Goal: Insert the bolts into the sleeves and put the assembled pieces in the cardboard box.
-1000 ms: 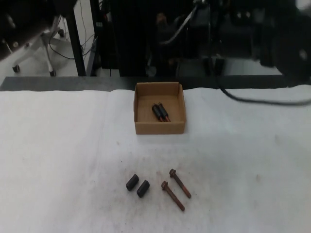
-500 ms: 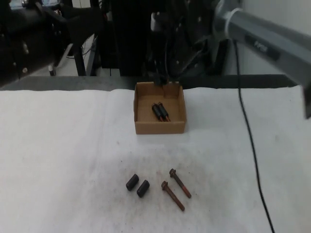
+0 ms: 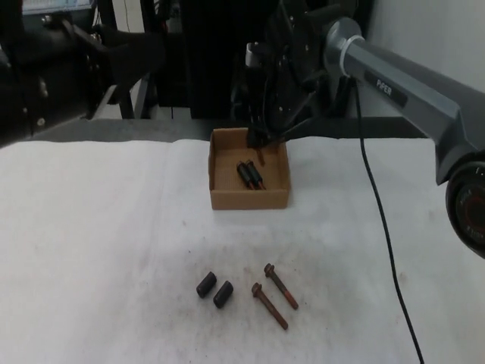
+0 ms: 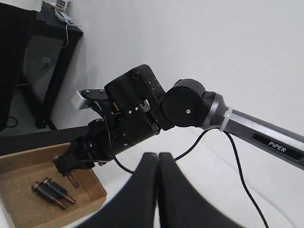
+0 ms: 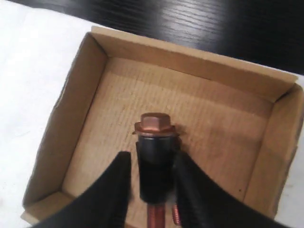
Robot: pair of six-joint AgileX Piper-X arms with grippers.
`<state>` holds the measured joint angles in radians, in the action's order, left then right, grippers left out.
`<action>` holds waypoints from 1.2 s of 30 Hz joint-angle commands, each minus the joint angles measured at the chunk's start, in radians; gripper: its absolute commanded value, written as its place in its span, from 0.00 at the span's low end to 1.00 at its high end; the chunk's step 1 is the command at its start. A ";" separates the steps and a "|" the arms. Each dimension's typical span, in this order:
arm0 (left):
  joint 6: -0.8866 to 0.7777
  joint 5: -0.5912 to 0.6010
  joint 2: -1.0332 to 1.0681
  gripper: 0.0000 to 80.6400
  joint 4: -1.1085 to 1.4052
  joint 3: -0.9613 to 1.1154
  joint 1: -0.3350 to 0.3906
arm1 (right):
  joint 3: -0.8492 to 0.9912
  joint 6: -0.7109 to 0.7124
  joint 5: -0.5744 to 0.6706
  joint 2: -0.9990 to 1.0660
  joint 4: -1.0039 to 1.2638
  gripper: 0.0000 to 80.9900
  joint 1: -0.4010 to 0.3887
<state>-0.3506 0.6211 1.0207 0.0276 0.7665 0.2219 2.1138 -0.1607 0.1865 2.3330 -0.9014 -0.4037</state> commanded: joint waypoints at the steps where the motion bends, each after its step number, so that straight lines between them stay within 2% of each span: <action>1: 0.014 0.012 -0.002 0.00 0.005 0.004 -0.002 | 0.011 -0.003 0.032 -0.026 -0.014 0.49 0.001; 3: 0.016 0.028 -0.002 0.00 0.005 0.004 -0.002 | 0.011 0.014 0.048 -0.046 -0.061 0.38 0.001; 5: 0.030 0.042 -0.002 0.00 0.001 0.004 -0.002 | 0.011 0.092 0.071 -0.073 -0.100 0.26 0.001; 8: 0.070 0.050 -0.002 0.00 -0.022 0.004 -0.002 | 0.011 0.161 0.088 -0.122 -0.190 0.17 -0.005; 12: 0.123 0.046 -0.005 0.00 -0.074 0.004 -0.002 | 0.011 0.231 0.065 -0.184 -0.395 0.19 -0.011; 16: 0.174 0.021 -0.005 0.00 -0.141 0.004 -0.002 | -0.015 0.264 0.003 -0.190 -0.558 0.31 -0.025; 20: 0.216 -0.007 -0.005 0.00 -0.215 0.004 -0.002 | -0.115 0.264 0.005 -0.190 -0.553 0.41 -0.052; 28: 0.281 -0.028 -0.005 0.00 -0.369 0.004 -0.002 | -0.356 0.240 -0.024 -0.188 -0.438 0.41 -0.128; 34: 0.400 -0.147 0.007 0.00 -0.512 0.004 0.006 | -0.396 0.232 -0.053 -0.188 -0.317 0.41 -0.160; 36: 0.455 -0.111 0.031 0.01 -0.539 0.004 0.020 | -0.396 0.232 -0.053 -0.188 -0.298 0.41 -0.160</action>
<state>-0.0056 0.5211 1.0227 -0.4393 0.7665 0.2219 1.7180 0.0751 0.1399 2.1537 -1.2297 -0.5617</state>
